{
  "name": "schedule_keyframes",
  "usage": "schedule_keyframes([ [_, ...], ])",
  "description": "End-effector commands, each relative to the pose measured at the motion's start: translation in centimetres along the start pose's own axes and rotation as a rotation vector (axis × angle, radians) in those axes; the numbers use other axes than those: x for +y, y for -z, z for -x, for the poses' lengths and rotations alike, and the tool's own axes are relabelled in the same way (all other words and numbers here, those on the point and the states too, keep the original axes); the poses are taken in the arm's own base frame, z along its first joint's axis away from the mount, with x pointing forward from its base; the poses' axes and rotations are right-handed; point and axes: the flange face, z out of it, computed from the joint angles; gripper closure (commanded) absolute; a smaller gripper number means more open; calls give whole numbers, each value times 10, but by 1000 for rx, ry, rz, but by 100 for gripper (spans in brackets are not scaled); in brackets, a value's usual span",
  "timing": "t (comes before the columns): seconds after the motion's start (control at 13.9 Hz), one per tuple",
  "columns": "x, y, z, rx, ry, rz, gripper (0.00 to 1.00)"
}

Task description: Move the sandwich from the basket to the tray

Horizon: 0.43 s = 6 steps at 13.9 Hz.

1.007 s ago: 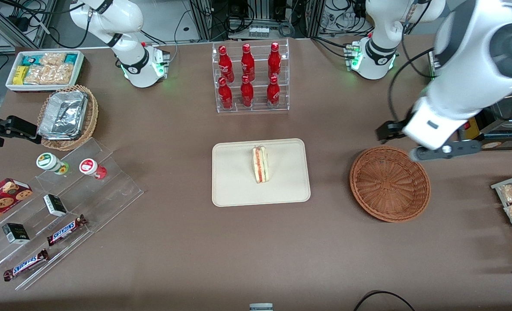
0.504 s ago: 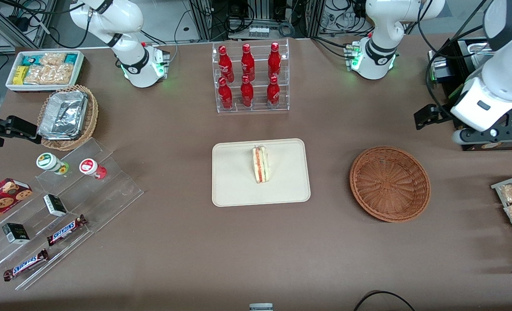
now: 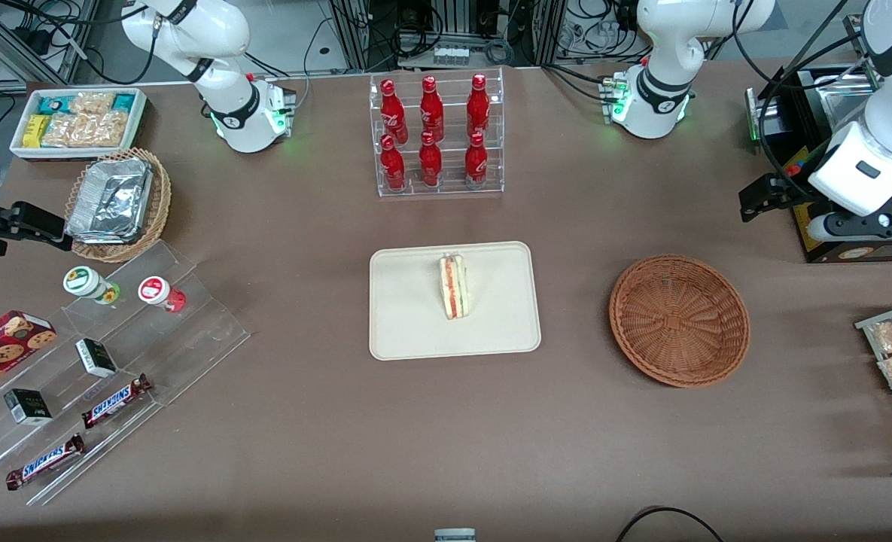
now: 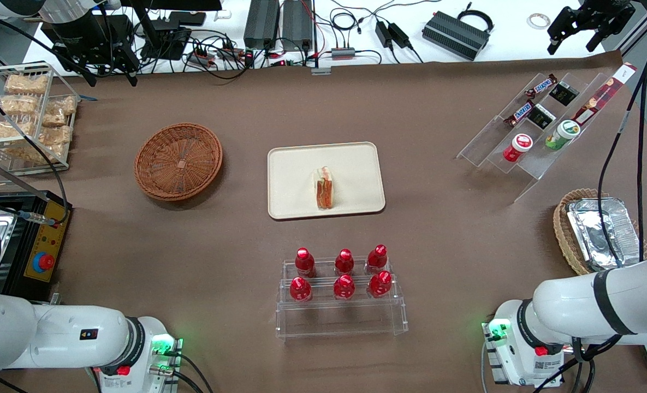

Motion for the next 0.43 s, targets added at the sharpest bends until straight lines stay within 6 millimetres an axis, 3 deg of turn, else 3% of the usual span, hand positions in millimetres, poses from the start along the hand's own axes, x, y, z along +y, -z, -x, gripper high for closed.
schedule_keyframes([
  [0.0, -1, 11, -12, 19, -23, -1, 0],
  [0.36, -2, 14, -13, 31, -37, 2, 0],
])
